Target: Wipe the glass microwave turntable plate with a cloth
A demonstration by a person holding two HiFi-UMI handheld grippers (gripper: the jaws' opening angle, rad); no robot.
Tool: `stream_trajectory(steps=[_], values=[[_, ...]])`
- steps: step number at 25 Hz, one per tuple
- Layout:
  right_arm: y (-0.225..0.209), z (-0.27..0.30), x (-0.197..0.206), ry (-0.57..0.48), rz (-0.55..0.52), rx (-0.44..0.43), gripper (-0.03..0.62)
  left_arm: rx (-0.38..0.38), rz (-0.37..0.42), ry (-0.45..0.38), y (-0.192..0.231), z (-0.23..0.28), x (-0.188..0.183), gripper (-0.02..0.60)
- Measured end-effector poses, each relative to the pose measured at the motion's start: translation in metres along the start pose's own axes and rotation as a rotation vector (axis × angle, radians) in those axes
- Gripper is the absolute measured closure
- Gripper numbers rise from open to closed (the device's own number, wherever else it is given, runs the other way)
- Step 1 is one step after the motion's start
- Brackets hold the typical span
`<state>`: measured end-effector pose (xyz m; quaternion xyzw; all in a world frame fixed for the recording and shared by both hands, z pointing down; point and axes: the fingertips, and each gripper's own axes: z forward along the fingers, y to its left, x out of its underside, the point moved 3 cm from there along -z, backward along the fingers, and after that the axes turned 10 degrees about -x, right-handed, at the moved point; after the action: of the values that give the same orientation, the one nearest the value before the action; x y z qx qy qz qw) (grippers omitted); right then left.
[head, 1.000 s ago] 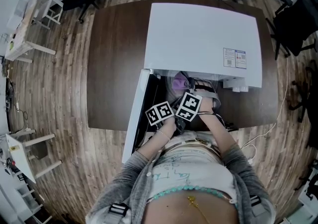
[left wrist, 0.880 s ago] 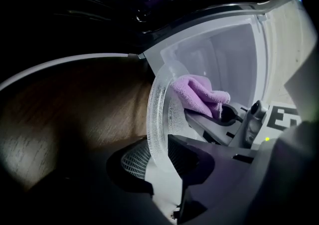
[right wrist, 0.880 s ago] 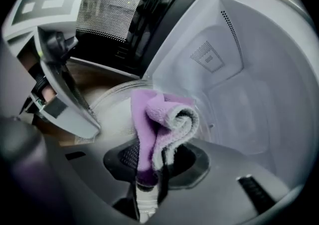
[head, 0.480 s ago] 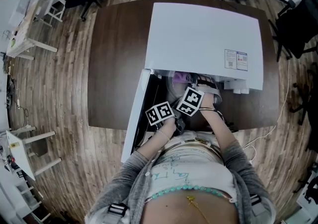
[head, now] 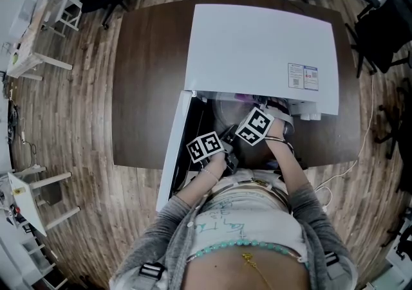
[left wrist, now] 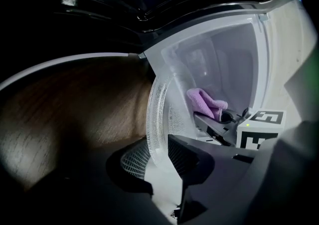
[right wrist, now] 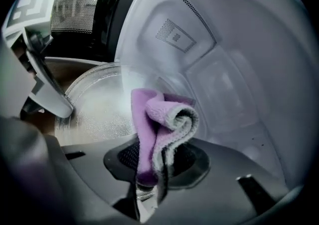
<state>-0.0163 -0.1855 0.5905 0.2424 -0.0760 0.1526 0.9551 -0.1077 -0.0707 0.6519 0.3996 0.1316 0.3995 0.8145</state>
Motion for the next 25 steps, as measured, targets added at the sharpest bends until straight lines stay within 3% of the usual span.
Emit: stream_trajectory(steps=[13,25], values=[[0.010,-0.008,0.038,0.058,0.059,-0.004,0.479,0.003,-0.001,-0.001,0.001,0.000,0.001,0.477],[0.043,-0.018,0.059,0.088,0.075,-0.063,0.479,0.008,0.004,-0.010,0.002,0.001,0.001,0.477]])
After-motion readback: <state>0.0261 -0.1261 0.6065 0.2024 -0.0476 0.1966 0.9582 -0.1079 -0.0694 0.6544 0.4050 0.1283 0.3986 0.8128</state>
